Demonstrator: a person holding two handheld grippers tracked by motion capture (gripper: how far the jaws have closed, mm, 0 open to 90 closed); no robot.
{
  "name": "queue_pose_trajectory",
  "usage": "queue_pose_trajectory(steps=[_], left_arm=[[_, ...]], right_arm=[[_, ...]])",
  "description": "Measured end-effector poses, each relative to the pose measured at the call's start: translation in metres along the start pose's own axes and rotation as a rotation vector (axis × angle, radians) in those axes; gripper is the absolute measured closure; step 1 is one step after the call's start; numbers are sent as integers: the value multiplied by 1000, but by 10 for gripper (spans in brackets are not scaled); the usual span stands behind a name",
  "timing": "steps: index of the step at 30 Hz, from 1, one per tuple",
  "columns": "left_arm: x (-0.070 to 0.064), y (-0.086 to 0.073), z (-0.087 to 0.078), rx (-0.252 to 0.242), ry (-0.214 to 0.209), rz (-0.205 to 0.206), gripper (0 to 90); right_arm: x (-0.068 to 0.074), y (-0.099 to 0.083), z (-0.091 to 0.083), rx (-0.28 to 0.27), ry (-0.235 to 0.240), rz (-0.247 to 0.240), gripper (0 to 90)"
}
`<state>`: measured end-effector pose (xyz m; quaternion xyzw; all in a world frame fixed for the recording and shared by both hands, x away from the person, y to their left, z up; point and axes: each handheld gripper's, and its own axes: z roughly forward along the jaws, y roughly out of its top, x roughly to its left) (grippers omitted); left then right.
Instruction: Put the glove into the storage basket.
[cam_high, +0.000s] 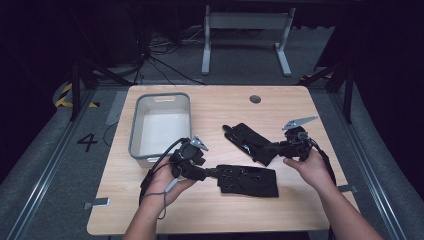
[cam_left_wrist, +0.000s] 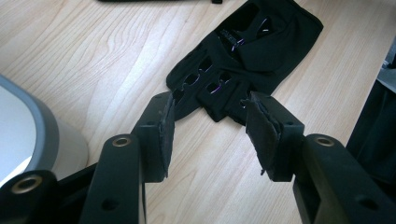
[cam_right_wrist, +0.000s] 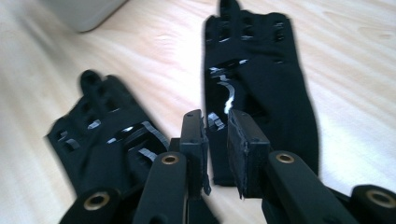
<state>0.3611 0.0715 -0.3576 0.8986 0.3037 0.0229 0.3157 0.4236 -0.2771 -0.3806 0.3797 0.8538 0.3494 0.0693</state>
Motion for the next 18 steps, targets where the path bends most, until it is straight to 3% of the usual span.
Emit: queue_pose_trajectory(steps=[13,18], left_arm=[[3,-5,0,13,7,-16,505],[2,-5,0,12,14,-16,504]], right_arm=[[-36,11,26,29,-76,39,706],[-47,10,38,65,-97,56,710]])
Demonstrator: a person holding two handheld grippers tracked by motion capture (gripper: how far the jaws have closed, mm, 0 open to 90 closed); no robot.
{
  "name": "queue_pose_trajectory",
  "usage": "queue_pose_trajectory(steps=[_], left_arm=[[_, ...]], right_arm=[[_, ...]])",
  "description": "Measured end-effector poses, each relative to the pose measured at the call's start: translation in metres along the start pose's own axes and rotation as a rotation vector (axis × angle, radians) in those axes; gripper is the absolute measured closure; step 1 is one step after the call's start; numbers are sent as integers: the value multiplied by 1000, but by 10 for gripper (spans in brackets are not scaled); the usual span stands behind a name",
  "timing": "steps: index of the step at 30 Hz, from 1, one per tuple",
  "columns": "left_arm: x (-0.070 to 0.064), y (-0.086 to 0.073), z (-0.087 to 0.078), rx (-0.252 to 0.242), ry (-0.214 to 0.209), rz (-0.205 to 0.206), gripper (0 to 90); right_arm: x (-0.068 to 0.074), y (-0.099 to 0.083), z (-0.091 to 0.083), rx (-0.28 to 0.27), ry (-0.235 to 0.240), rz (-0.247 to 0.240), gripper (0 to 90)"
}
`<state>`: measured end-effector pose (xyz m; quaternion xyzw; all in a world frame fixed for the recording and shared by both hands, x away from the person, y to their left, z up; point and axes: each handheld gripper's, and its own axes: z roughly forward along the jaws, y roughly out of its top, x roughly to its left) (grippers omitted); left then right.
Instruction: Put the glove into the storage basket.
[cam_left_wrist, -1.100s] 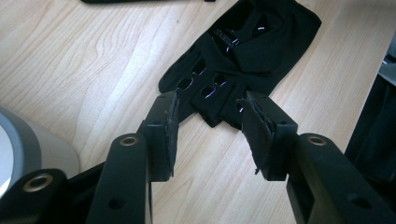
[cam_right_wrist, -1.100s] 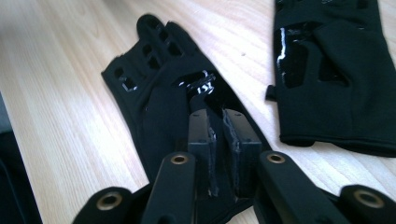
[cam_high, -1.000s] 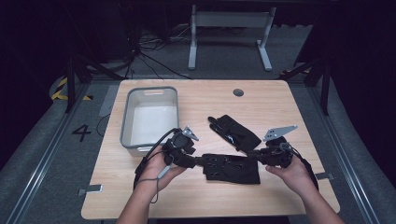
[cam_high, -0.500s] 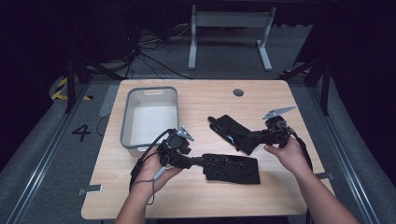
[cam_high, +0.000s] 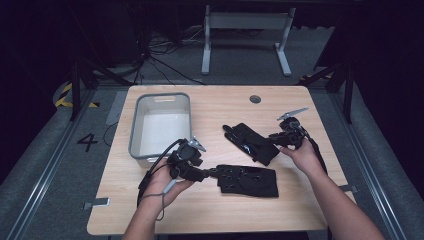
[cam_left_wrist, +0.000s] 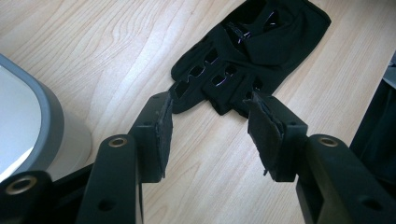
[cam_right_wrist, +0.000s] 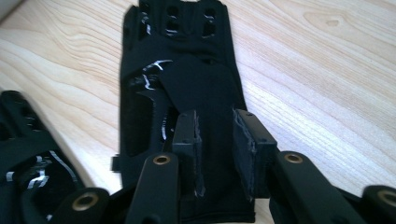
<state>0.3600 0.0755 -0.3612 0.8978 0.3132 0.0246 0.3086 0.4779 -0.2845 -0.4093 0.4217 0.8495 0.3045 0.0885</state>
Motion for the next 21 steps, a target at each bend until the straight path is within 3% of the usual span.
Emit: queue_pose_trajectory(steps=[11,21], left_arm=[[0,1,2,6,-1,7,498],[-2,1,2,7,-2,13,494]], right_arm=[[-11,0,17,52,-15,23,700],[-12,-2,26,85,-19,22,640]])
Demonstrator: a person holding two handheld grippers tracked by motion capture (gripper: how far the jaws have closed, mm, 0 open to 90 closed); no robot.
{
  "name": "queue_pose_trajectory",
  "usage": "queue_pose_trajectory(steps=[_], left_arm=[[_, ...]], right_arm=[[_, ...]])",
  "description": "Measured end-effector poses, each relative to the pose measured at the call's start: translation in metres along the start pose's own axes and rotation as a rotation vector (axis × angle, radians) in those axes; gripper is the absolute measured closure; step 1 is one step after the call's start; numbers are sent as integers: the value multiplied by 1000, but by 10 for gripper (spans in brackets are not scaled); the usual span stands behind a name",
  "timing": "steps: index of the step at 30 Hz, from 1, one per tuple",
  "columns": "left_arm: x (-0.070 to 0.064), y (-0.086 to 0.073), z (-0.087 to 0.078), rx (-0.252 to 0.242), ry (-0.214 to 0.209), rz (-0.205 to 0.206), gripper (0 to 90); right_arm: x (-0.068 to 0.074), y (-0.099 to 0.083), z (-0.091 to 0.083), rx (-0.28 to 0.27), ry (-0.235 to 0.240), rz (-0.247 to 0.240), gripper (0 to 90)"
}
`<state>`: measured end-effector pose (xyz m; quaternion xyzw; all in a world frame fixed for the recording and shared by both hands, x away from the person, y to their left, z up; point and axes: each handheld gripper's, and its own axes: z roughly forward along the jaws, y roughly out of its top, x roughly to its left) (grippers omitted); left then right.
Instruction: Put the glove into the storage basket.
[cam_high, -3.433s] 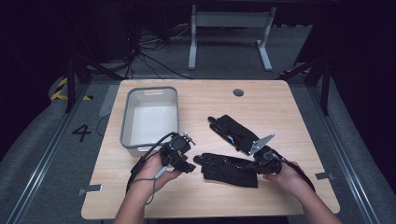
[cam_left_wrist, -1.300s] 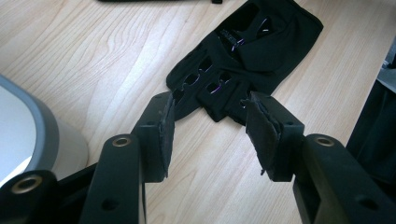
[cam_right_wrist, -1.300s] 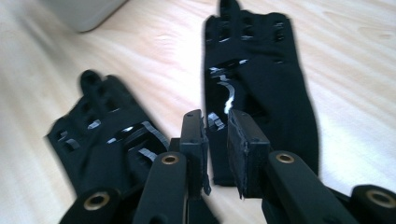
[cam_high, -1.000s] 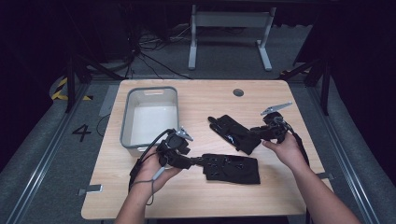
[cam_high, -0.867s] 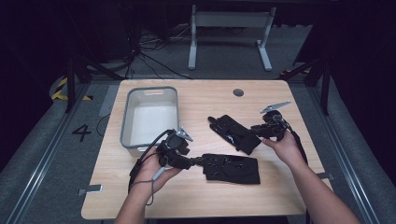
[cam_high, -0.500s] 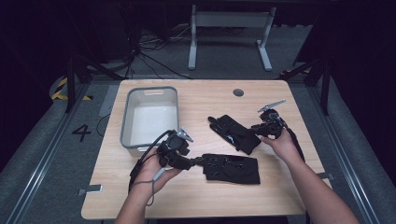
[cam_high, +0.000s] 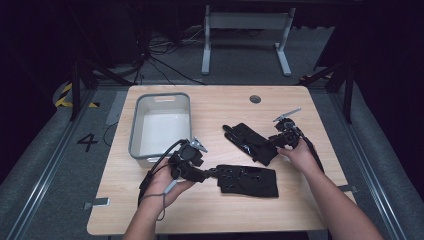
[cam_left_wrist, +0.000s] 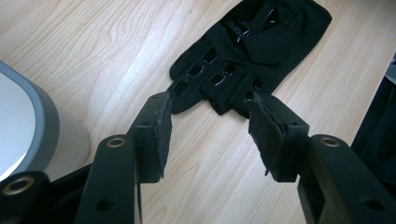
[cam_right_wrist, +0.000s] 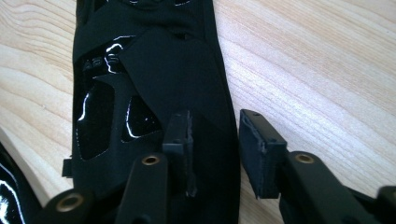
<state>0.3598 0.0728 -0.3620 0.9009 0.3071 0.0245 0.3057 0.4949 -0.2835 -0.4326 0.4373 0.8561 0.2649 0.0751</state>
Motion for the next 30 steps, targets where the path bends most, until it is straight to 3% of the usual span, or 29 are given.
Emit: queue_pose_trajectory(steps=[5,12,14,16,18,24,30], left_arm=[[-1,0,1,0,-1,-1,491],[-2,1,2,5,-4,4,487],[-2,1,2,5,-3,6,486],[-2,1,3,6,-3,10,486],[-2,1,3,7,-2,9,485],[-1,1,4,12,-2,8,484],[-2,1,4,13,-1,8,482]], right_arm=[[-2,-1,2,-5,16,20,635],[-4,-2,3,-3,54,58,725],[-4,-2,3,-3,51,58,740],[-2,0,0,-3,24,57,834],[-2,0,-1,1,19,54,842],[6,3,-7,-6,-4,13,857],[20,7,-24,-69,-31,-53,863]])
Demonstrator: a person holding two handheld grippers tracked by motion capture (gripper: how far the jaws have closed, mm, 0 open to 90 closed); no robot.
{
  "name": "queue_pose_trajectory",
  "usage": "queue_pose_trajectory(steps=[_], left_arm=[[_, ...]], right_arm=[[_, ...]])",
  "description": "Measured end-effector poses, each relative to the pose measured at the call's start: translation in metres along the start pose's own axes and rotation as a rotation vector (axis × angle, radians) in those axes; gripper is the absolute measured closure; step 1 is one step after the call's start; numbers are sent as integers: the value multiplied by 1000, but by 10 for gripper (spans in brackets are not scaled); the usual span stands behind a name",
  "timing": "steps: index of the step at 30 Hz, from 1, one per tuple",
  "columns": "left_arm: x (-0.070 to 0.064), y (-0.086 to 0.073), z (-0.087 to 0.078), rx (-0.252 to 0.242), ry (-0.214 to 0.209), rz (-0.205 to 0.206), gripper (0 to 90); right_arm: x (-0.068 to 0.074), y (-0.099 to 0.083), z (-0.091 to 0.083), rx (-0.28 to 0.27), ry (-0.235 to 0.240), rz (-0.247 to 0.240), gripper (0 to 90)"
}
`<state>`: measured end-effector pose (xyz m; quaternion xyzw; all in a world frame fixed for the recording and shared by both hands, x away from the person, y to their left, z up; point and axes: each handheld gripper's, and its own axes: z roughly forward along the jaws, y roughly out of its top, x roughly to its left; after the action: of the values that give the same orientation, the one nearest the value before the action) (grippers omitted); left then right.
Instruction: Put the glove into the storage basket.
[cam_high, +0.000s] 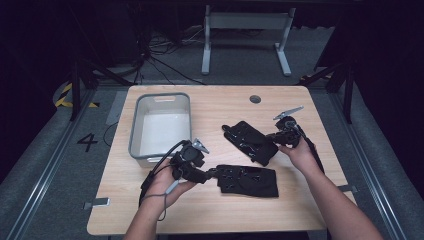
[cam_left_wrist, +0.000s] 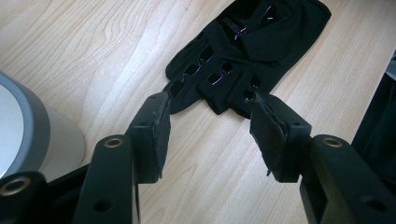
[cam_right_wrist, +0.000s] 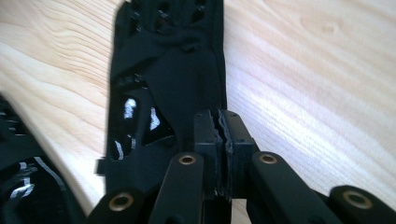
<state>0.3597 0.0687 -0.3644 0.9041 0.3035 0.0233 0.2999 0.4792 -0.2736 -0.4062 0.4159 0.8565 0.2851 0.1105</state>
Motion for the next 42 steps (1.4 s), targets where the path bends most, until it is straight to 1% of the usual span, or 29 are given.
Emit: queue_pose_trajectory(steps=[1,2,4,5,6,7,8,10,12,13,15,16,17,18,19,20,21,22,24,26,27,28,29,33,34,39,42], left_arm=[[0,0,0,0,-2,-1,482],[0,0,0,0,-2,-1,481],[-1,0,1,0,-2,-1,479],[-1,0,1,0,-3,0,478],[-1,0,1,0,-3,0,478],[-1,0,1,-1,-2,0,478],[-1,0,1,-1,-2,0,478],[0,0,1,-1,-3,-2,478],[0,0,1,-1,-3,-2,478],[-1,0,1,-1,-4,-2,478],[-1,0,1,-1,-4,-1,478],[-1,0,1,-1,-4,-1,478],[-1,0,1,1,-4,-1,478],[-1,0,1,1,-4,-1,478],[-1,0,1,2,-4,-2,478],[-1,0,1,2,-4,-2,478],[-1,1,1,2,-4,0,478],[-1,1,1,2,-4,0,478],[-1,1,1,3,-4,0,478],[-2,1,2,2,-5,2,478],[-2,1,2,2,-6,2,478],[-2,1,2,2,-6,2,478],[-2,1,2,2,-7,2,479],[-3,2,3,7,-8,1,479],[-3,2,3,7,-8,1,480],[-3,2,5,10,-11,1,481],[-3,2,6,13,-12,1,480]], right_arm=[[4,3,-6,-19,-6,-24,864],[4,3,-6,-19,-6,-24,864],[9,5,-12,-39,-5,-38,865],[14,8,-18,-62,-7,-50,865],[14,8,-18,-62,-7,-50,865],[18,10,-24,-76,-7,-67,866],[18,10,-24,-76,-7,-67,866],[24,12,-33,-107,-22,-98,868],[27,12,-36,-114,-25,-106,868],[30,12,-42,-127,-29,-119,869],[34,11,-48,-142,-35,-135,870],[34,11,-48,-142,-35,-135,870],[39,10,-54,-154,-42,-153,871],[39,10,-54,-154,-42,-153,871],[43,8,-60,-169,-45,-168,872],[43,8,-60,-169,-45,-168,872],[46,5,-67,-182,-36,-173,872],[46,5,-67,-182,-36,-173,872],[52,0,-76,-198,-25,-186,872],[54,-2,-78,-203,-19,-191,871],[59,-6,-83,-212,-13,-201,872],[59,-6,-83,-212,-13,-201,872],[63,-10,-87,-218,-9,-214,871],[72,-19,-91,-220,0,-231,871],[72,-19,-91,-220,0,-231,871],[82,-30,-90,-216,-3,-264,871],[85,-34,-88,-211,2,-271,871]])
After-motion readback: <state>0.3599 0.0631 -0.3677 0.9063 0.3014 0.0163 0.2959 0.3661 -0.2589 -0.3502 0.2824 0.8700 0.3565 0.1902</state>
